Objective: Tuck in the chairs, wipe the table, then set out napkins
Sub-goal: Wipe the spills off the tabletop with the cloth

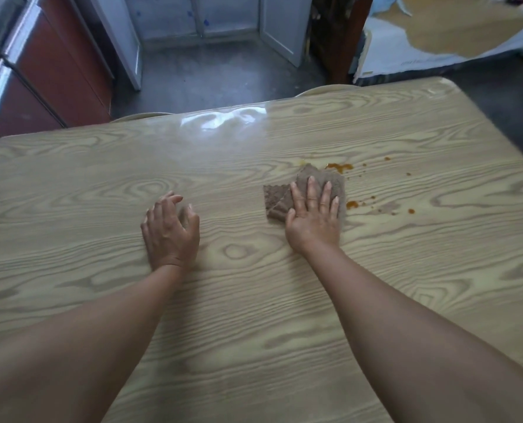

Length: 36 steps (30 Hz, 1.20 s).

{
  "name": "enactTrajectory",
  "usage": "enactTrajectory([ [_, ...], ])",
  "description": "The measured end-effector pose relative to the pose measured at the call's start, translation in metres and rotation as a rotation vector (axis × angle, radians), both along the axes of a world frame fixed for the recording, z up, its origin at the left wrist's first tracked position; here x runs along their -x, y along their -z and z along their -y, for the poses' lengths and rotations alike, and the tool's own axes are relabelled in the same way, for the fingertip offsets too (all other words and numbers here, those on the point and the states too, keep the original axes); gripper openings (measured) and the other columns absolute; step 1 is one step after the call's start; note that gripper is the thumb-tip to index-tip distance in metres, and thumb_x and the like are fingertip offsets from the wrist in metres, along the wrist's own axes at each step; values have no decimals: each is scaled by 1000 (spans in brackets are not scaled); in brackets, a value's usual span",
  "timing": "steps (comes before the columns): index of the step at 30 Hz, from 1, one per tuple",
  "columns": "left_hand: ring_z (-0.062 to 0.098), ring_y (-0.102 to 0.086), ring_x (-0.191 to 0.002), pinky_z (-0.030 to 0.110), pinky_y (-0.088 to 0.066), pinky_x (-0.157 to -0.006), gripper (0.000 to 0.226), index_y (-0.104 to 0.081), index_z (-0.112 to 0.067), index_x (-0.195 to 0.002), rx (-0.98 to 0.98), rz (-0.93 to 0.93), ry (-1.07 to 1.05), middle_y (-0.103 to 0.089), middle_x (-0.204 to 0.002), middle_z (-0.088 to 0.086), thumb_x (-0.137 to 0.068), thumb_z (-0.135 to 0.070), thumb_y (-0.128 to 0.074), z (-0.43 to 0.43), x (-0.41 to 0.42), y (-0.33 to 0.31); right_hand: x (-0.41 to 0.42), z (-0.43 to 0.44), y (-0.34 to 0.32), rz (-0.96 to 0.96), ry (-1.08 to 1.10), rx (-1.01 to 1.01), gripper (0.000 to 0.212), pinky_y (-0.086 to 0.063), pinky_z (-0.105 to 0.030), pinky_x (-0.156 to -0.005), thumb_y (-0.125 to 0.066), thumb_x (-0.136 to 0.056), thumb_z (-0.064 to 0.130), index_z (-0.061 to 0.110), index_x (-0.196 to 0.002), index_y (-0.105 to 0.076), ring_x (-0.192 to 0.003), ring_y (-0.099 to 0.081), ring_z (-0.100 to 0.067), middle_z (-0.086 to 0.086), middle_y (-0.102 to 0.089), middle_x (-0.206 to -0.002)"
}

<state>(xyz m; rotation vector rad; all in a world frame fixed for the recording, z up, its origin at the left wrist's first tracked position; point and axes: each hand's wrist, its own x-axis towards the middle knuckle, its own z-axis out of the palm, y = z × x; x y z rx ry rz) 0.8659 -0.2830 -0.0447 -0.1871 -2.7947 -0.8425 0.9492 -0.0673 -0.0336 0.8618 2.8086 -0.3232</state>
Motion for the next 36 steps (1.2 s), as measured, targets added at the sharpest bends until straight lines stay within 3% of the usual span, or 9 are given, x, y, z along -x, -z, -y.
enactTrajectory([
  [8,35,-48,-122,45,-32,-106,40,-58,-7,-117,-34,32,67,-56,-132,11,-85,-28,-45,-31,-9,-9,-43,0,8,-47,-363,-25,61,12,-44,-120,-25,-99,39,40,-152,6,-147,25,-26,7,21,-161],
  [13,37,-53,-117,42,-33,-103,39,-57,1,-115,-240,75,73,-59,-121,19,-86,-23,-46,-109,-31,-17,-16,-18,9,-63,-502,-79,60,15,-44,-118,-22,-100,39,40,-152,8,-147,25,-26,8,20,-161],
  [17,38,-54,-112,43,-37,-101,49,-57,0,-115,-182,54,57,-60,-119,18,-86,-34,-38,-130,-42,-8,29,-33,12,-59,-543,-84,58,14,-46,-119,-21,-100,41,39,-153,5,-147,24,-26,7,19,-162],
  [26,31,-55,-115,42,-41,-94,48,-60,-9,-116,96,11,125,-60,-128,6,-84,-38,-37,-138,-45,-11,106,-84,0,63,-349,-37,58,16,-50,-116,-18,-100,43,40,-152,7,-146,25,-31,2,24,-160],
  [31,31,-54,-115,41,-39,-92,50,-60,-11,-116,111,9,139,-59,-129,5,-84,-40,-36,-138,-44,-12,87,-96,-2,55,-192,-30,58,15,-53,-116,-19,-101,41,37,-153,5,-145,26,-36,-4,24,-160],
  [36,30,-53,-115,41,-39,-91,48,-60,-13,-115,116,7,159,-59,-129,3,-84,-41,-37,-138,-44,-11,46,-95,-4,53,-234,8,59,16,-52,-117,-21,-101,42,40,-152,9,-143,30,-34,0,27,-159],
])
